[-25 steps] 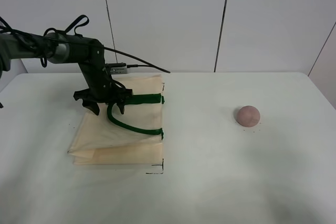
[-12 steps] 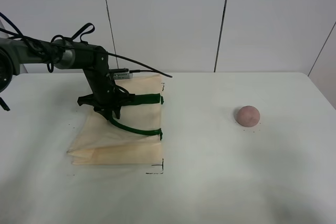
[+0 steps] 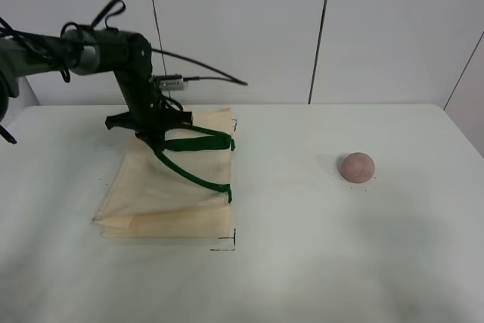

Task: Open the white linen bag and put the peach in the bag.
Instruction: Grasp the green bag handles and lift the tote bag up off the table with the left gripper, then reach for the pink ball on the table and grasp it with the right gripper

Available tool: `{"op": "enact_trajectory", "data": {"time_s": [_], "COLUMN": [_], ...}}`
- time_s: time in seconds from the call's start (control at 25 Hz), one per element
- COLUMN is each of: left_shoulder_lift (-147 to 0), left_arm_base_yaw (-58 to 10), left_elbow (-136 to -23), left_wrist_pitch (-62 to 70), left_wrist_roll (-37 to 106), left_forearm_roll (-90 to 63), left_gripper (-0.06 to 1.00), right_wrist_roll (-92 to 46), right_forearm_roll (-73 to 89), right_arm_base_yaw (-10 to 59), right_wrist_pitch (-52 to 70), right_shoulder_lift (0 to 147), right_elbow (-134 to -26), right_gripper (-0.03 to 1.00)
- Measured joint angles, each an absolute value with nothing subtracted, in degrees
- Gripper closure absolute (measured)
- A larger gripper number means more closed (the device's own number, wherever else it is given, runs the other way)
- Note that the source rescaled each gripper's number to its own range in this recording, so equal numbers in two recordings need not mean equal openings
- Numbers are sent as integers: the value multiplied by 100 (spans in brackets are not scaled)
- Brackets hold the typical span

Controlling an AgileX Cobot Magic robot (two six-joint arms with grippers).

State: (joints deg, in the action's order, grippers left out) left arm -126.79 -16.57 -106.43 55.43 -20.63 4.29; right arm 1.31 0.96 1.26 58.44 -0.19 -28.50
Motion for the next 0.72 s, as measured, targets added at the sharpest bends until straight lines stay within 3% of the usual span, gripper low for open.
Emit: {"op": "enact_trajectory", "data": {"time_s": [0.36,0.72], "left_shoulder_lift": [-11851,-11130], "left_arm_base_yaw": [-1657,-1657], "left_elbow": [-12675,-12870], "left_wrist_pitch": [6712,6717], "left_wrist_roll": [-1170,-931], "left_forearm_roll": [404,345], "left_gripper": [94,94], "right_wrist_roll": [131,131], "right_forearm_roll": [96,96], "right_arm_base_yaw": [126,126], "right_wrist_pitch": [5844,5839], "right_shoulder_lift": [-19,95], "right_elbow": [-2850,-2850], "right_gripper": [-3,-3]}}
